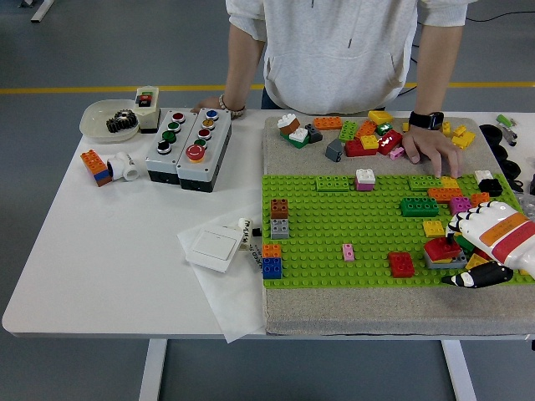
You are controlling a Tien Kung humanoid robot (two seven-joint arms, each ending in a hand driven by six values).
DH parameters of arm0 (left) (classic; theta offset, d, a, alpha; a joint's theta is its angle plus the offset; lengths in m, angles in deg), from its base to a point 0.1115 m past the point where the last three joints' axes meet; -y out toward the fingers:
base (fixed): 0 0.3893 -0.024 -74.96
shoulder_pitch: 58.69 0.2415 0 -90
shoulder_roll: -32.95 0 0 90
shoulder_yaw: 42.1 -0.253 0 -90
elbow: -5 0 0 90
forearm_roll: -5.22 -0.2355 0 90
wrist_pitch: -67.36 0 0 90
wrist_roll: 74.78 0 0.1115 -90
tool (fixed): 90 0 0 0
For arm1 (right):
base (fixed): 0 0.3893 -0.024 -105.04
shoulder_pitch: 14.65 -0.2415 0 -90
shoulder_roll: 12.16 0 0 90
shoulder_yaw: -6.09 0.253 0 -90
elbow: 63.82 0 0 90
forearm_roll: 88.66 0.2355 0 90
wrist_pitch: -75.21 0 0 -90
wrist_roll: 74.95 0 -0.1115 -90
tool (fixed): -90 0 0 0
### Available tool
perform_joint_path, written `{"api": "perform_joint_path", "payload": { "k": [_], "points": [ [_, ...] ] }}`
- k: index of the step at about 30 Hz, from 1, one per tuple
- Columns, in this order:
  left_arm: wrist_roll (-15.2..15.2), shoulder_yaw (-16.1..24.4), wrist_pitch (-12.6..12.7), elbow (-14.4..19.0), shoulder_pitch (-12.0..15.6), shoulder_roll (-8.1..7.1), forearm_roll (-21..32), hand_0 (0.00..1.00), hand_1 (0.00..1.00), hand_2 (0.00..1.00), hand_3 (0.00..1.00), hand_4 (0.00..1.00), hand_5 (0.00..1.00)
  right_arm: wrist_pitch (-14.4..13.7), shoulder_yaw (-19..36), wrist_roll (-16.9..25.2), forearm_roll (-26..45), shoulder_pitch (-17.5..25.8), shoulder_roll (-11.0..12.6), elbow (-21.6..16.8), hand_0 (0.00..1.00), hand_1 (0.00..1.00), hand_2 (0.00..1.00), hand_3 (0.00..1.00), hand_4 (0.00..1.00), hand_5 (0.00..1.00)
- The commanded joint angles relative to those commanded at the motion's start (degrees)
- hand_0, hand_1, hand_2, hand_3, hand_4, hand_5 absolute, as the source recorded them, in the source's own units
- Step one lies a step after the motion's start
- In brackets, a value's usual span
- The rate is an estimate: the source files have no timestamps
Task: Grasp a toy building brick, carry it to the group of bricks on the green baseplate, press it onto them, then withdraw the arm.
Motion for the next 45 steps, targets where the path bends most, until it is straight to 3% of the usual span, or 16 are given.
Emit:
{"api": "perform_joint_path", "payload": {
  "k": [20,45],
  "points": [
    [0.3,-0.4,0.1,0.0,-0.3,-0.26,0.7,0.739,0.736,0.725,0.583,0.611,0.645,-0.2,-0.2,0.0,0.0,0.6,0.1,-1.6,0.556,0.566,0.655,0.536,0.998,0.637],
    [0.5,-0.7,0.1,0.1,-0.4,-0.45,1.2,0.737,0.735,0.725,0.585,0.611,0.646,0.0,0.1,0.1,0.0,1.2,-0.8,0.2,0.507,0.561,0.655,0.537,0.998,0.637]
  ]
}}
